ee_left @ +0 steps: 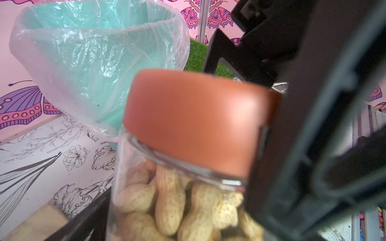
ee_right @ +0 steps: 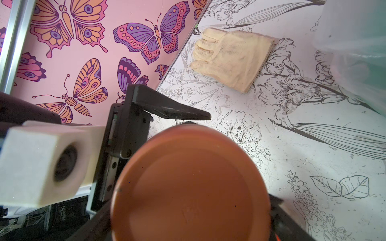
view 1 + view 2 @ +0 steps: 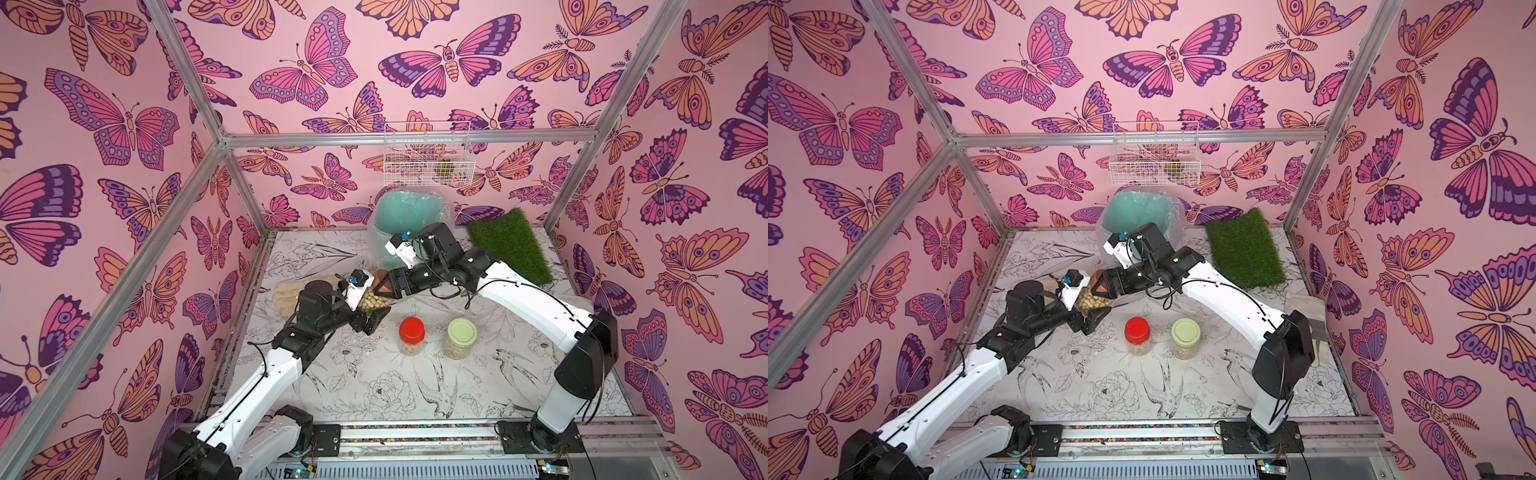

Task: Empty moldy peanuts from jars
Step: Pick up the jar from the center of the board.

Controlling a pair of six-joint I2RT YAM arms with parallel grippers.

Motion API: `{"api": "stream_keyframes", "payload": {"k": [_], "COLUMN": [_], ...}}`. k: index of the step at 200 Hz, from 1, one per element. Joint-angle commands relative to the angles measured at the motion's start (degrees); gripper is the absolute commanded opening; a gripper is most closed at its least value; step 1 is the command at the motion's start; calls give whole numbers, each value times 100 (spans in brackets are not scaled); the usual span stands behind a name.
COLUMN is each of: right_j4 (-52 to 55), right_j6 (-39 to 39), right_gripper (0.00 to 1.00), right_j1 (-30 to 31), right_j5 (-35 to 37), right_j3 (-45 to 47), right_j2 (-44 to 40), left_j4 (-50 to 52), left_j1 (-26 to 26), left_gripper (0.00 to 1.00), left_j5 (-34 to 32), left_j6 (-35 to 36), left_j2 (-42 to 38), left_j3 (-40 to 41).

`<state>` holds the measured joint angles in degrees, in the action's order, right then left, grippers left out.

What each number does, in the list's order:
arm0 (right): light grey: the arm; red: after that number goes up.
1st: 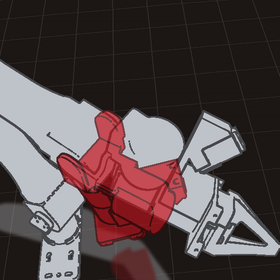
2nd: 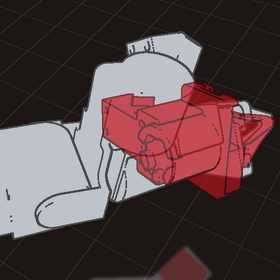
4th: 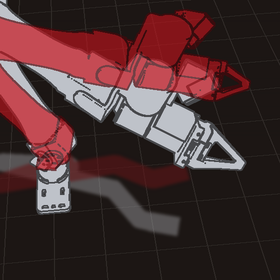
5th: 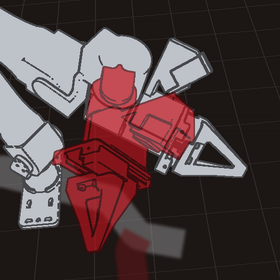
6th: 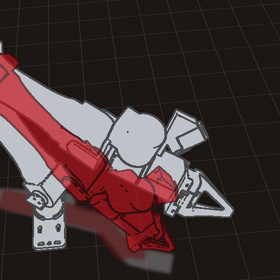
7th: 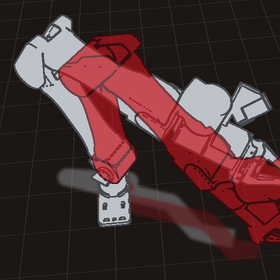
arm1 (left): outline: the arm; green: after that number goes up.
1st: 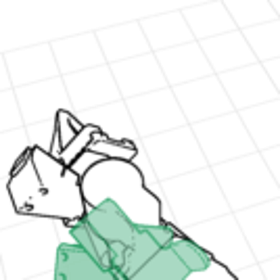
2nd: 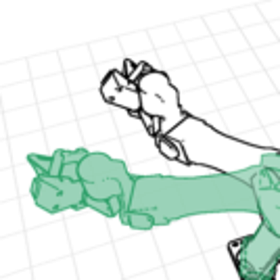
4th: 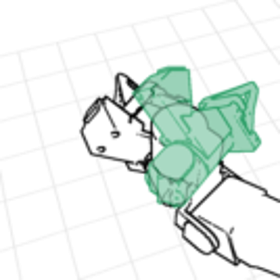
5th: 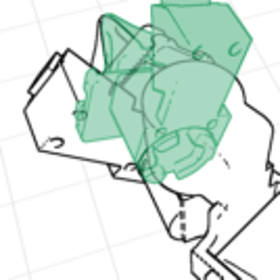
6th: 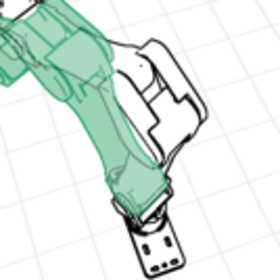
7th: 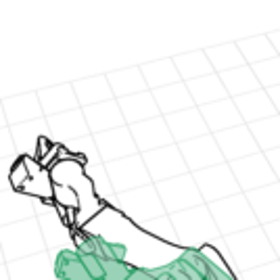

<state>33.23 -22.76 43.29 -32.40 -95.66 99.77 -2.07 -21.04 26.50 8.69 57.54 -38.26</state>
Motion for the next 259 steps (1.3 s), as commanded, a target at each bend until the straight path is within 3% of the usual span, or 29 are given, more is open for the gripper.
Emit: {"api": "stream_keyframes", "payload": {"k": [1, 65, 87, 119, 140, 161, 174, 184, 204, 221, 229, 259], "right_j4": [-195, -271, -244, -170, -150, -133, -109, -64, 19, 85, 107, 191], "right_j6": [-118, -156, -140, -81, -57, -59, -40, -18, 31, 9, 25, 53], "right_gripper": [0, 0, 0, 0, 0, 0, 8, 22, 56, 72, 99, 100], "right_j1": [130, 163, 164, 165, 162, 170, 170, 163, 163, 167, 162, 162], "right_j5": [-608, -710, -746, -758, -741, -693, -672, -633, -559, -258, -214, -230], "right_j3": [-32, -14, -14, 11, -13, -34, -28, -23, 2, 20, 23, 3], "right_j2": [-67, -41, -20, -5, -1, -5, -17, -33, -78, -143, -166, -183], "left_j4": [-294, -276, -275, -284, -272, -278, -277, -282, -299, -427, -456, -470], "left_j1": [47, 51, 49, 51, 50, 56, 56, 56, 56, 65, 65, 65], "left_gripper": [100, 100, 93, 73, 45, 23, 11, 0, 0, 0, 0, 0], "left_j5": [-286, -315, -320, -338, -537, -594, -580, -547, -371, -37, 22, 117], "left_j6": [-43, -43, -51, -77, -137, -129, -128, -117, -66, 62, 48, 10], "left_j2": [38, 117, 95, 35, -1, -89, -157, -202, -296, -395, -427, -471], "left_j3": [91, 113, 145, 174, 170, 204, 227, 254, 322, 447, 485, 521]}}
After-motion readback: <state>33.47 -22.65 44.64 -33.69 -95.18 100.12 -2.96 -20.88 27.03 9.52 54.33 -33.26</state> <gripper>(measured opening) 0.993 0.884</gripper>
